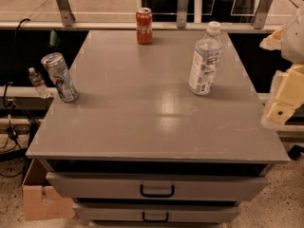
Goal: Knock blue plastic bottle over
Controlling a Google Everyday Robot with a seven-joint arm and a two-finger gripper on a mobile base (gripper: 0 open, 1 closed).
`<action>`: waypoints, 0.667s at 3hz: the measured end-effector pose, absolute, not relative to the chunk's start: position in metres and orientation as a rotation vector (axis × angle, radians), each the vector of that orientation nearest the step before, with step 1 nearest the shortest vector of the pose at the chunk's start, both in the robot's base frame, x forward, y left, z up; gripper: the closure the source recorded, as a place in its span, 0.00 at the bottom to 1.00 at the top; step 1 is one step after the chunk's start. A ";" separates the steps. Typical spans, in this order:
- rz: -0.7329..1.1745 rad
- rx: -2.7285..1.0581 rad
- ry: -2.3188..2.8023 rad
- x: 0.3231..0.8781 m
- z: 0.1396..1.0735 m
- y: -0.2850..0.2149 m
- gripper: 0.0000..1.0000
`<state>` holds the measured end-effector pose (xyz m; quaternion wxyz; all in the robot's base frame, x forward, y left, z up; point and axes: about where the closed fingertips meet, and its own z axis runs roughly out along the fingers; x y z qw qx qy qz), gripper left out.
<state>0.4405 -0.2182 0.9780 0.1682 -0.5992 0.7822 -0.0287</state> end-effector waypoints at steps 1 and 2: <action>-0.014 -1.636 2.203 0.462 0.975 -0.234 0.00; 0.142 -1.549 2.163 0.498 0.958 -0.237 0.00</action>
Offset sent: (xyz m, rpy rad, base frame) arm 0.1045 -0.0203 -0.0410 0.4215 0.0172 -0.0398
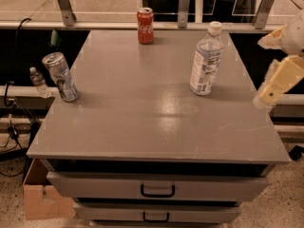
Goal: Knock blue plastic bottle over
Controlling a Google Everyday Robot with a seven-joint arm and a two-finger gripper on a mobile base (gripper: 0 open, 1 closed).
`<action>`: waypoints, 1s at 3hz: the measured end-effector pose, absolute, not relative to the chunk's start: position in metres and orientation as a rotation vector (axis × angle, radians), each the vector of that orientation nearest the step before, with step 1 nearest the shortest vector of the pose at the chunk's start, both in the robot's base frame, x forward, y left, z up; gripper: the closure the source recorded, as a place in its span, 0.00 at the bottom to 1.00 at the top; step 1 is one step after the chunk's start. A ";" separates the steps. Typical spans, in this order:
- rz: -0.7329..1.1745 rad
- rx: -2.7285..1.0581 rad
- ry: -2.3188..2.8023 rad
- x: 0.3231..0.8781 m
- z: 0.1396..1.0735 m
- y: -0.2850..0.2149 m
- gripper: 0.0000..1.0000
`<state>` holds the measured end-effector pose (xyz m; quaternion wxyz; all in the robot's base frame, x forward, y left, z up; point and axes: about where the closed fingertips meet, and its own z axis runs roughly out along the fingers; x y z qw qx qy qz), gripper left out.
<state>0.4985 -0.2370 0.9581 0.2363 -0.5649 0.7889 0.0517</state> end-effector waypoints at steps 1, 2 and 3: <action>0.291 -1.491 2.109 0.530 0.941 -0.221 0.00; 0.421 -1.419 2.039 0.564 0.926 -0.203 0.00; 0.514 -1.346 1.982 0.594 0.914 -0.190 0.00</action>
Offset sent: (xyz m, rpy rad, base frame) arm 0.1063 0.0494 -0.0454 0.4332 -0.0116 0.0201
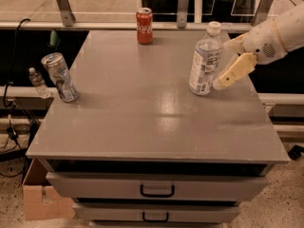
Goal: Knock blue plastic bottle over
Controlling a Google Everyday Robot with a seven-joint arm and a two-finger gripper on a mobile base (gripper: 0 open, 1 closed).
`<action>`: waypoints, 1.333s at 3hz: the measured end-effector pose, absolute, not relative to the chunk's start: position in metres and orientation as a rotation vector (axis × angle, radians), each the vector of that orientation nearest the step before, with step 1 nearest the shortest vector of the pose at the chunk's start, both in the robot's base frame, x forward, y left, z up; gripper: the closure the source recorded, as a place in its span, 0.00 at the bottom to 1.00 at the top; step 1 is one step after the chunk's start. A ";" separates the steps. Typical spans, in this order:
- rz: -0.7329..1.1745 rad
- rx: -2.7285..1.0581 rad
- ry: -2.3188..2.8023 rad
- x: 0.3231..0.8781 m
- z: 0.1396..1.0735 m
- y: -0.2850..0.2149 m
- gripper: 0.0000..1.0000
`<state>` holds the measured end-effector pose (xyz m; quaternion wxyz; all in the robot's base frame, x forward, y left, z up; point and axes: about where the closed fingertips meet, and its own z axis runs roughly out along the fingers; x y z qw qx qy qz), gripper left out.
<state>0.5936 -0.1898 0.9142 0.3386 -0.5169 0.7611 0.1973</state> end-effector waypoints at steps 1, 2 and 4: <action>0.605 -1.294 1.943 0.616 0.896 -0.168 0.00; 0.654 -1.279 1.904 0.627 0.893 -0.146 0.00; 0.721 -1.344 1.806 0.629 0.921 -0.068 0.00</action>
Offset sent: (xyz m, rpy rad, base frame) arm 0.0451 0.0658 -0.0189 0.1991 -0.0056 0.0297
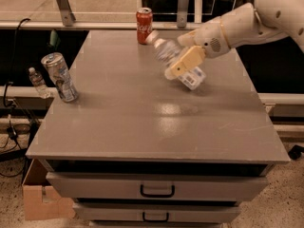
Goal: Knock blue plastic bottle over
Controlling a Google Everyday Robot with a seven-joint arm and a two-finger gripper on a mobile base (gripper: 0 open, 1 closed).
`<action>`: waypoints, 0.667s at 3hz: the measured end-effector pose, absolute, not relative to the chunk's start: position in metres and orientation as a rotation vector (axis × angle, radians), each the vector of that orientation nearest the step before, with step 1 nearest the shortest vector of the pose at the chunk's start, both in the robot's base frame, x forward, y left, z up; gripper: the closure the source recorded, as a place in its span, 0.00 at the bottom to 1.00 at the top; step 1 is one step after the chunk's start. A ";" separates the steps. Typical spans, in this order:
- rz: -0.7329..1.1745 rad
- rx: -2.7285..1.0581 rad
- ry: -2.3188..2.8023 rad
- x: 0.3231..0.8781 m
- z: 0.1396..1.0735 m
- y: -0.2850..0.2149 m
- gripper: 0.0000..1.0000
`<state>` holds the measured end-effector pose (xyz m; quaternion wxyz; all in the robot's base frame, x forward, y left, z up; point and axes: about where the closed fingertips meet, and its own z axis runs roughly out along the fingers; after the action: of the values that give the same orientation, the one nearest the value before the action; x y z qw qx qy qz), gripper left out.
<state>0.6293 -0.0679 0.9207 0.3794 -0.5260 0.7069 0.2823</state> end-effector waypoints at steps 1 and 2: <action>0.750 -1.393 1.791 0.624 0.919 -0.039 0.00; 0.775 -1.420 1.803 0.618 0.906 -0.030 0.00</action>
Offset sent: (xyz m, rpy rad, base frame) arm -0.0182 0.0448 -0.0285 -0.0305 0.0651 0.0930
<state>0.6182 -0.0299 0.9065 0.3518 -0.5488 0.6967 0.2993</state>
